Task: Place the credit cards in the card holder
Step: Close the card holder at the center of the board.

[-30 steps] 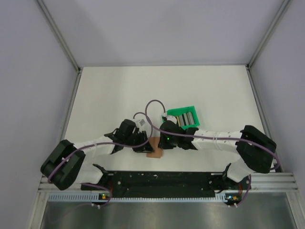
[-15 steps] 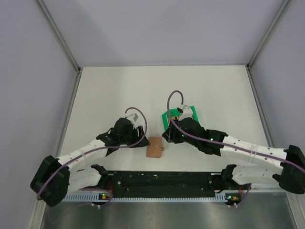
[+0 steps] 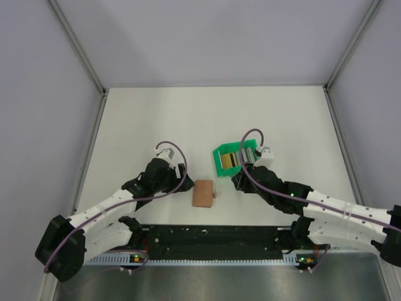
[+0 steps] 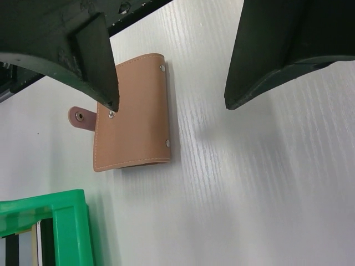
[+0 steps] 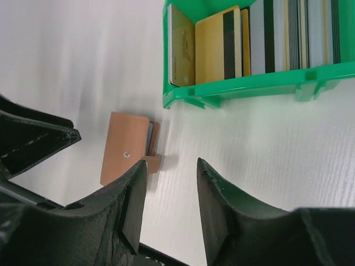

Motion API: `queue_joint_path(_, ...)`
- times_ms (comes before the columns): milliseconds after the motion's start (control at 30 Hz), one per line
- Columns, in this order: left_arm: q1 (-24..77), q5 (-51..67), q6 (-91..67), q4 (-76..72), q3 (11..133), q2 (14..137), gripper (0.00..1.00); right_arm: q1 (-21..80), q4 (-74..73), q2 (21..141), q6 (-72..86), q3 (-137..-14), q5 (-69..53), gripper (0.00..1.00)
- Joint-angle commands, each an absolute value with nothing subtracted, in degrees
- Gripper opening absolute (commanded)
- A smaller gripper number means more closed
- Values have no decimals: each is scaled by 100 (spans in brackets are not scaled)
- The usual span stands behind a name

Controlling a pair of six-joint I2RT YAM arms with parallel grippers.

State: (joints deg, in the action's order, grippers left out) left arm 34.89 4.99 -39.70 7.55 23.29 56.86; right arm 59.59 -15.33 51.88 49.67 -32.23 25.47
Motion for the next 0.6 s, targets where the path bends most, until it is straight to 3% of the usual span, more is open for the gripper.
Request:
queue_joint_path(0, 3437, 510, -3929, 562, 2654, 5520, 62, 5854, -1485, 5290, 5105, -3129, 3059, 41)
queue_joint_path(100, 3410, 536, -3797, 755, 2786, 5467, 14, 5757, -1485, 5519, 5465, -3067, 3032, 38)
queue_joint_path(167, 3393, 519, -3666, 668, 2734, 5502, 3, 5695, -1459, 5721, 5476, -3190, 2875, 37)
queue_joint_path(400, 3401, 1615, -3690, -552, 2136, 5897, 0, 5687, -1371, 6275, 4861, -3577, 2172, 29)
queue_joint_path(567, 3428, 2188, -4051, -1502, 1767, 6152, 0, 5678, -845, 6328, 4816, -3402, 1679, 29)
